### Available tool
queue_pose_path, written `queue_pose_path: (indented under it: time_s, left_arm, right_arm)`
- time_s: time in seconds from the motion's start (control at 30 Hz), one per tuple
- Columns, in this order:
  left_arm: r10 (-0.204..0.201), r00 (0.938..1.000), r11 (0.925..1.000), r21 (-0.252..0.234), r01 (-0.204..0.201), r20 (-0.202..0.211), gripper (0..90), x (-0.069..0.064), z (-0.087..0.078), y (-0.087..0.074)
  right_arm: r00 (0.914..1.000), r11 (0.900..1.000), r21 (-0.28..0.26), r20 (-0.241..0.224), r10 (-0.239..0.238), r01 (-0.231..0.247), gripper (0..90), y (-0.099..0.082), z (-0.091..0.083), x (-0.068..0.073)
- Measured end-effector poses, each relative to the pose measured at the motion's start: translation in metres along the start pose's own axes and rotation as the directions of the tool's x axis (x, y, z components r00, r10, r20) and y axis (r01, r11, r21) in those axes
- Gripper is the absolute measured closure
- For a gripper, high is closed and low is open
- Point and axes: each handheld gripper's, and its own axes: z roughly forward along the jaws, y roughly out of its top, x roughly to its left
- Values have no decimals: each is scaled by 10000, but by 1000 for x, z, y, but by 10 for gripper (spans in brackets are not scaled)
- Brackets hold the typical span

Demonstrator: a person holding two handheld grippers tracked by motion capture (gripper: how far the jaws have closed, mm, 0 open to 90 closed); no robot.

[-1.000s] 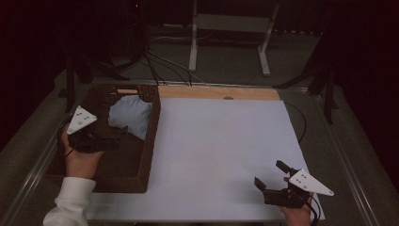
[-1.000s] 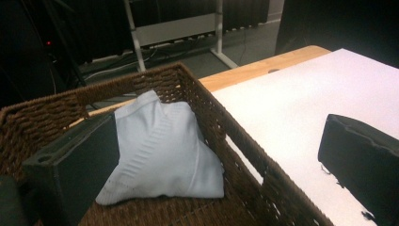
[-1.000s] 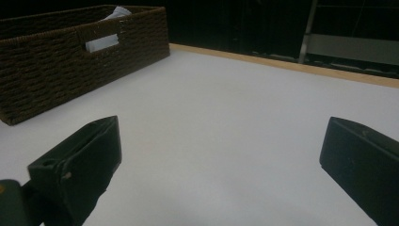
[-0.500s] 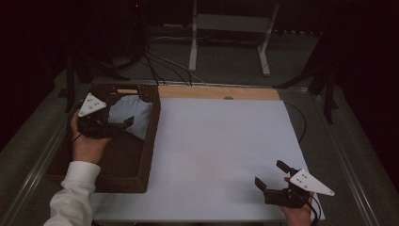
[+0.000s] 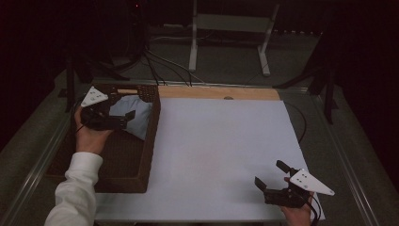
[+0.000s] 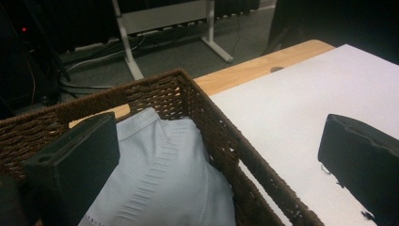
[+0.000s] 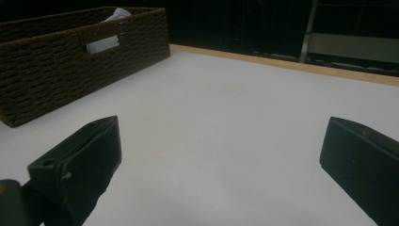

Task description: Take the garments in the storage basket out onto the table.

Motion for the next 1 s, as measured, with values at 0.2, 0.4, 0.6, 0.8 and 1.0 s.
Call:
queue_pose_path:
  time_s: [0.2, 0.4, 0.6, 0.8, 1.0]
  left_arm:
    - [29, 10000, 9999, 162, -28, -81, 4, 5, 9, 1]
    - [122, 9997, 9993, 350, -115, -203, 4, 8, 16, 3]
    - [30, 9997, 9982, 594, -16, -230, 4, 12, 26, 4]
    - [34, 9995, 9976, 699, -11, -320, 4, 15, 36, 5]
    - [22, 9993, 9967, 811, 8, -377, 4, 17, 44, 3]
  right_arm:
    - [10000, 10000, -1, 13, -9, 9, 0, 0, 0, 0]
    - [10000, 10000, -9, -4, -5, 5, 0, 0, 0, 0]
    - [10000, 10000, -12, 1, 0, 0, 0, 0, 0, 0]
    - [10000, 10000, -20, 8, 6, -6, 0, 0, 0, -1]
    - [10000, 10000, -27, -12, 7, -7, 0, 0, 0, -1]
